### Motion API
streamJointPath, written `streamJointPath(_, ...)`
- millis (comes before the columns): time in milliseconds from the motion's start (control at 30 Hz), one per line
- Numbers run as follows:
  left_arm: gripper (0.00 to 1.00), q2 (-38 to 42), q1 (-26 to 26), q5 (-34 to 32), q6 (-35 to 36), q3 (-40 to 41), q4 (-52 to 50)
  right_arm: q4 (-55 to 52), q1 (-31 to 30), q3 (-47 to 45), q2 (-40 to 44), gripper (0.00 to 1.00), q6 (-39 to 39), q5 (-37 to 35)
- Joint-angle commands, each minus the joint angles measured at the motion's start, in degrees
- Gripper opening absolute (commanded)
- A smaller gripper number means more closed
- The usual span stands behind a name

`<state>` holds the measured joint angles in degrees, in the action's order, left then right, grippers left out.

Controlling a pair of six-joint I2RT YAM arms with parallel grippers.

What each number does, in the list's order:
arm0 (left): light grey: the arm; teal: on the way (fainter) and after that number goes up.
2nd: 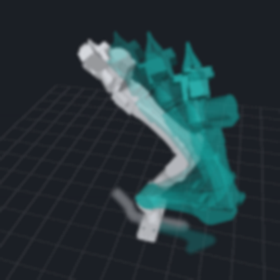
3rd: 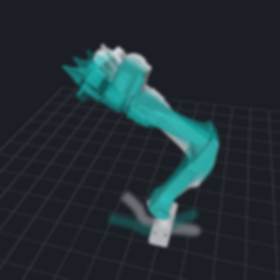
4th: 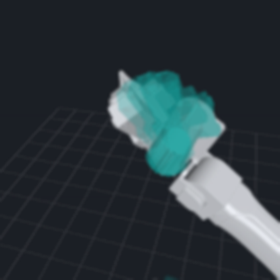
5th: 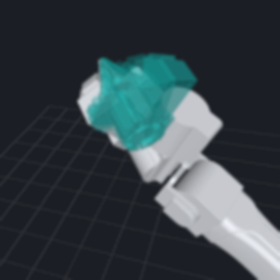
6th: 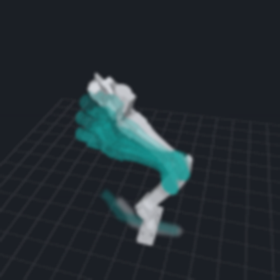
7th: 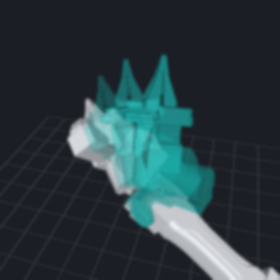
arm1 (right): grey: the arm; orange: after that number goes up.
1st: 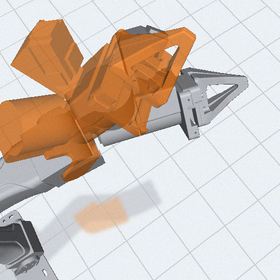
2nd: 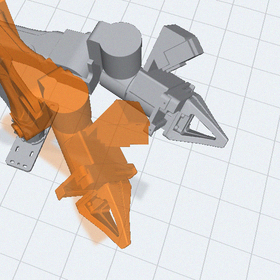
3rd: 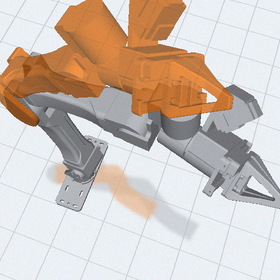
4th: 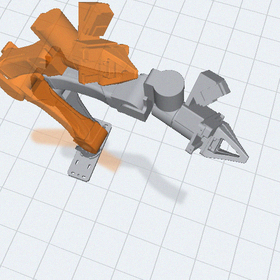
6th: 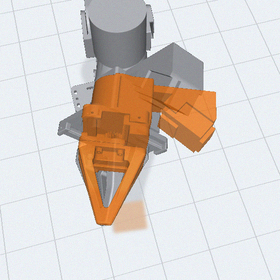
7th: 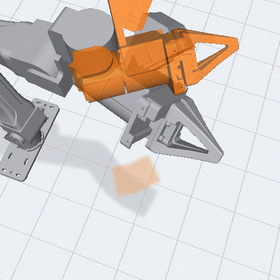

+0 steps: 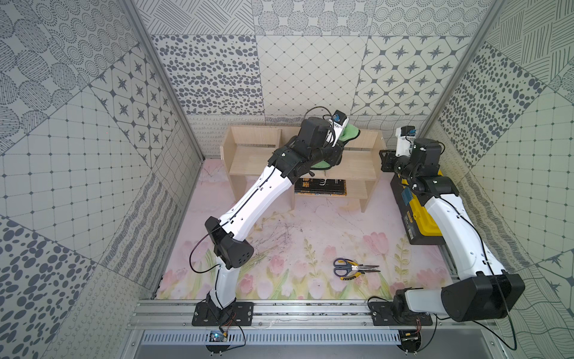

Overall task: Wipe the bookshelf clean with a cloth
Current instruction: Wipe the dust from the shelf.

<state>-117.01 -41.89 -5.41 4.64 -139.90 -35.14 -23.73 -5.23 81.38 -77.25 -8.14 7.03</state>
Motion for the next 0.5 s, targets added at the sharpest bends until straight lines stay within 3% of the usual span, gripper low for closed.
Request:
streamJointPath(0,0.00,-3.22,1.07,-0.36,-0.36,-3.46,-0.29,2.48,-2.06,0.01,3.51,0.00,-3.04,11.17)
streamJointPath(133,0.00,-0.61,1.06,5.80,-0.76,1.81,-2.10,2.39,-2.10,0.17,3.43,0.00,-2.78,10.72)
streamJointPath(300,0.00,9.52,0.98,9.77,-2.42,15.74,5.18,2.26,-2.07,0.12,4.48,0.00,-1.87,8.74)
streamJointPath(433,0.00,16.30,1.14,13.11,-3.58,20.29,6.51,1.15,-2.06,0.53,5.22,0.00,-0.50,6.61)
streamJointPath(467,0.00,17.66,1.20,14.77,-3.63,21.44,6.69,1.02,-2.02,0.54,5.66,0.04,-0.28,5.74)
